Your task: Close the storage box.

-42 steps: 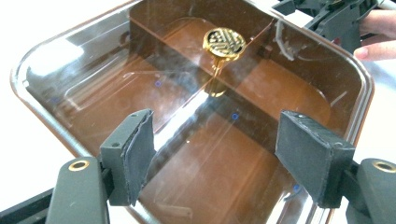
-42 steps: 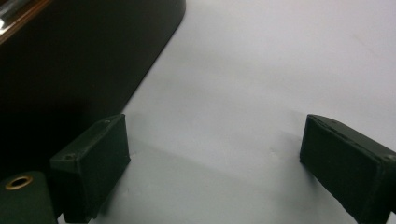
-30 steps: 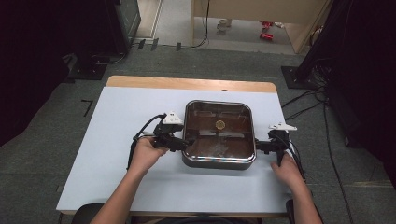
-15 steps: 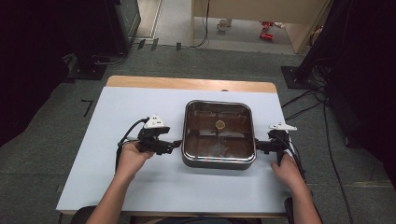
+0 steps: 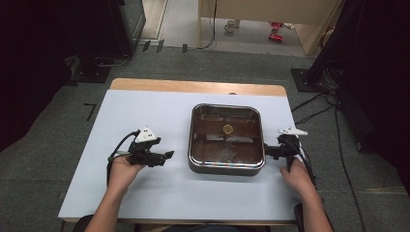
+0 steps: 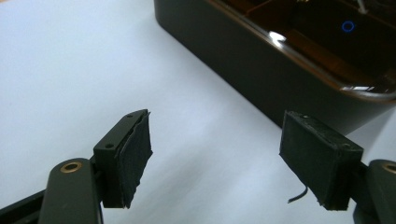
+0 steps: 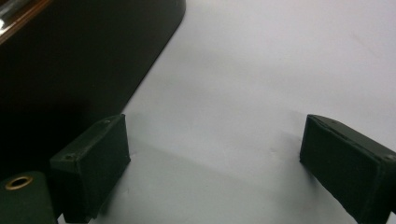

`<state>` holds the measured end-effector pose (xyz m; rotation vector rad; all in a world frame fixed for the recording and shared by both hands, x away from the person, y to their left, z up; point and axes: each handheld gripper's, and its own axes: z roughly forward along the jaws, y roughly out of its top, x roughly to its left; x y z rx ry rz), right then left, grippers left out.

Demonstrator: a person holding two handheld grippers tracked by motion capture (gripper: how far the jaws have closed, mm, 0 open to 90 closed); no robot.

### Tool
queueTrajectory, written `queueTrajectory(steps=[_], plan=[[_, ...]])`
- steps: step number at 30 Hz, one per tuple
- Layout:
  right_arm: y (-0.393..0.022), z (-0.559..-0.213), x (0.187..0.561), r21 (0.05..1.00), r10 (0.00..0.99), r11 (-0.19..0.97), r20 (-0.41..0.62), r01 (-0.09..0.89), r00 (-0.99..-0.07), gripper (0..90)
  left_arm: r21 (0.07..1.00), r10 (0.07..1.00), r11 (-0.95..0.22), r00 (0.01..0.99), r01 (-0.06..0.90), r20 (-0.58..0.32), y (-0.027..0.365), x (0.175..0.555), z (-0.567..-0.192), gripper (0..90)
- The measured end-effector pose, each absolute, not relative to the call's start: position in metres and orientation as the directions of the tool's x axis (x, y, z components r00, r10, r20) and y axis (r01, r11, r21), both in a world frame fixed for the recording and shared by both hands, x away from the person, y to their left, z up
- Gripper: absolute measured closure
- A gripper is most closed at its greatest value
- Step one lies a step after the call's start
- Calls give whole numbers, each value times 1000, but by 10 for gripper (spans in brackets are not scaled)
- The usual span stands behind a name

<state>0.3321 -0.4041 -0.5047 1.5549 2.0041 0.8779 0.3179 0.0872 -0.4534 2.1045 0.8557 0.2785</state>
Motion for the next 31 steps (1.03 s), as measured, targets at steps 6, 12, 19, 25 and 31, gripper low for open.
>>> queueTrajectory(steps=[6, 12, 19, 25, 31], plan=[[-404, -505, 332, 719, 965, 160, 30, 676, -260, 76, 766, 682, -400, 722, 503, -118, 99, 323, -461, 248], [-404, -505, 332, 719, 965, 160, 30, 676, -260, 76, 720, 715, -425, 691, 548, -104, 103, 328, -476, 256], [-404, -505, 332, 719, 965, 160, 29, 676, -260, 76, 678, 711, -473, 698, 562, -83, 96, 331, -488, 256], [-404, -505, 332, 719, 965, 160, 30, 676, -260, 76, 684, 708, -482, 704, 548, -65, 93, 330, -489, 250], [-404, -505, 332, 719, 965, 160, 29, 676, -260, 76, 684, 718, -478, 693, 551, -56, 91, 329, -490, 232]])
